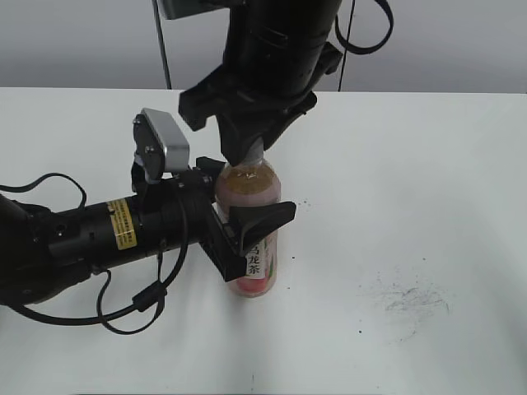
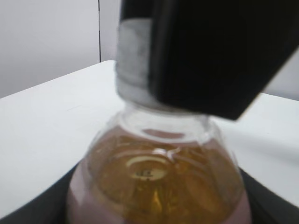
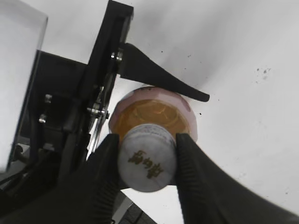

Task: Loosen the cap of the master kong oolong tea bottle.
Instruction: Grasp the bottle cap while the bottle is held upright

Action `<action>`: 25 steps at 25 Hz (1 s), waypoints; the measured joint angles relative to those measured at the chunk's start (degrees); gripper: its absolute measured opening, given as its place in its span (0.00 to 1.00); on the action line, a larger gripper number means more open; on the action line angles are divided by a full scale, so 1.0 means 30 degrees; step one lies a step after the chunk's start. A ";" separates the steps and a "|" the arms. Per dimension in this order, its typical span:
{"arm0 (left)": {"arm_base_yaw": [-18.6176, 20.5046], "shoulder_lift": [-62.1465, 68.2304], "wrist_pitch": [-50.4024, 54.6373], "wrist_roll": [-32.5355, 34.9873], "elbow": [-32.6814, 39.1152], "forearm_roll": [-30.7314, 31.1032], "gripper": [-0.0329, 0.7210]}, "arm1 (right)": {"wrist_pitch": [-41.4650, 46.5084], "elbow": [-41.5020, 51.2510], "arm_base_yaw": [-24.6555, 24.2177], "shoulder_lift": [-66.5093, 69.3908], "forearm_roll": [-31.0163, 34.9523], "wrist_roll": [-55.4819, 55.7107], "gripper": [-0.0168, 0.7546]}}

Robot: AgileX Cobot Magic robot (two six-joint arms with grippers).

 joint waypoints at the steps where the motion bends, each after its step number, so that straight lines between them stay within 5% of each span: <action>1: 0.0000 0.0000 0.0000 0.0000 0.0000 0.0001 0.63 | 0.0000 0.0000 0.0000 0.0000 -0.0050 -0.0512 0.38; 6: 0.0000 0.0000 0.0000 0.0000 0.0000 -0.0011 0.63 | 0.0000 0.0000 0.0000 0.0000 -0.0091 -0.6158 0.38; 25: -0.0021 0.0000 0.0000 0.0201 0.0000 0.0012 0.63 | 0.0011 -0.0036 0.0000 -0.0017 -0.0229 -3.7237 0.39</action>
